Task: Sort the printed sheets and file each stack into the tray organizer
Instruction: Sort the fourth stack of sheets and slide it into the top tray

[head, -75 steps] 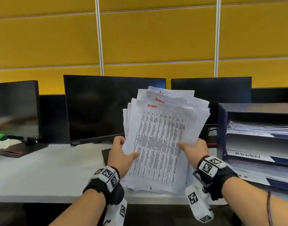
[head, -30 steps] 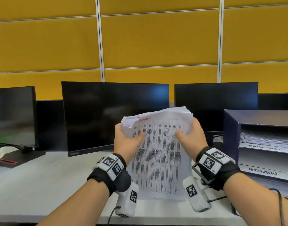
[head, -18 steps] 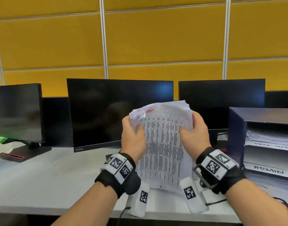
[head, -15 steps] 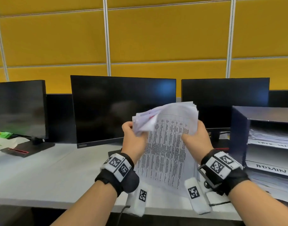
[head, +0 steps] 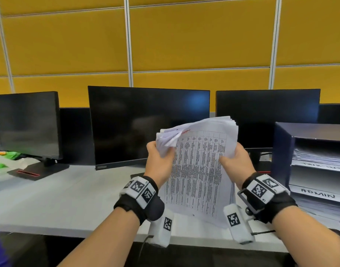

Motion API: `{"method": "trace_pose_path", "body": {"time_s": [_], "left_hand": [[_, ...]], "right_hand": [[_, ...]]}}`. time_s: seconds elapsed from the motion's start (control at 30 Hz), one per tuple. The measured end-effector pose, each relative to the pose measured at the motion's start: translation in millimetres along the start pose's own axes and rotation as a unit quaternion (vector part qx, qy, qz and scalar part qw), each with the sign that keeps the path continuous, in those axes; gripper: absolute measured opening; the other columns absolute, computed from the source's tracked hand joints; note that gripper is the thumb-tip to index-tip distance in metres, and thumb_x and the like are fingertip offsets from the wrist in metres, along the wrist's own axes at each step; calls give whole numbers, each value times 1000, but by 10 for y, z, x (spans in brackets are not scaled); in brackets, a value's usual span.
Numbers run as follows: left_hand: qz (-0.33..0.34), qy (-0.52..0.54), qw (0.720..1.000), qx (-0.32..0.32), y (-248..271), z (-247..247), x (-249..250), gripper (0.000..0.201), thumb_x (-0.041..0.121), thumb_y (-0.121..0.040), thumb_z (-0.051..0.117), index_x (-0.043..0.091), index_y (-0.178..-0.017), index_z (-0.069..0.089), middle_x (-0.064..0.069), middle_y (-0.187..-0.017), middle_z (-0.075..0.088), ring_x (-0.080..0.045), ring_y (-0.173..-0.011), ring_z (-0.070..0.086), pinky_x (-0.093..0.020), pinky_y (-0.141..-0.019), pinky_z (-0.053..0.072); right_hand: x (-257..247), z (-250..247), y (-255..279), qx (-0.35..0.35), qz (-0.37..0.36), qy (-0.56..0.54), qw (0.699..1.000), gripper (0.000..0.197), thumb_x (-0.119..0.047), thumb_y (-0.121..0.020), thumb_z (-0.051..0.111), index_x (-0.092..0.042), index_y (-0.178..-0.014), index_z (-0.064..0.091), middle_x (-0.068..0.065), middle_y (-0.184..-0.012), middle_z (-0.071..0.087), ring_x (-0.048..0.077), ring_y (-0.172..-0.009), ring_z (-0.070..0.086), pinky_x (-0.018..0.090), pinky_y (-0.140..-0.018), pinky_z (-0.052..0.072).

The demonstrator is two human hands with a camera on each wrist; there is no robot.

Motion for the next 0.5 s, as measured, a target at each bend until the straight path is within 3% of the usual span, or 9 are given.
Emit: {"method": "trace_pose_path", "body": {"time_s": [0.07, 0.13, 0.23, 0.3, 0.37, 0.5], "left_hand": [[-4, -4, 1000, -3, -7, -36, -23, 43, 38, -92, 59, 21, -119, 30, 13, -102, 46, -7, -91, 56, -41, -87, 53], [-4, -18, 1000, -13, 10, -40, -29, 52, 47, -88, 61, 19, -121, 33, 10, -104, 49, -10, -90, 60, -42, -84, 56], [-18, -37, 999, -32, 33, -22, -112, 65, 60, -81, 62, 18, -122, 36, 6, -108, 51, -13, -93, 63, -43, -80, 58], [-30, -27, 999, -30, 62, -37, -181, 57, 49, -86, 64, 21, -120, 28, 9, -105, 50, -10, -92, 60, -35, -78, 55], [-1, 2, 1000, -9, 76, -91, -170, 63, 39, -84, 70, 29, -123, 21, 7, -109, 54, -11, -95, 62, -33, -79, 56], [82, 35, 995, 48, 19, -247, 45, 66, 36, -81, 74, 40, -128, 29, 14, -119, 49, -3, -106, 54, -23, -82, 50]], "right_hand": [[52, 7, 1, -13, 8, 9, 1000, 40, 0, -87, 59, -10, -124, 51, 0, -109, 63, 13, -98, 61, 25, -73, 49], [83, 19, 9, -20, 7, 17, 1000, 35, -1, -87, 59, -11, -120, 53, -3, -103, 63, 8, -90, 61, 20, -66, 47], [134, 8, 13, -16, 13, 13, 1000, 30, -2, -87, 60, -11, -116, 56, -1, -105, 65, 16, -97, 63, 29, -77, 51], [152, 4, 19, -13, 19, 8, 1000, 27, -2, -88, 59, -14, -112, 56, 1, -106, 64, 19, -100, 62, 35, -83, 50], [167, 10, 20, -15, 25, 2, 1000, 29, -1, -89, 58, -13, -114, 55, 1, -107, 64, 19, -100, 61, 33, -82, 49], [201, 8, -44, -17, 34, 20, 999, 38, -3, -88, 61, -10, -124, 54, 2, -112, 64, 20, -102, 61, 35, -81, 50]]}}
Point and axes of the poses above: each hand's wrist, its own y-axis away from the middle knuckle, its own z-axis out of the palm, x = y × z, the point moved 7 cm from there along -y, towards the middle knuckle
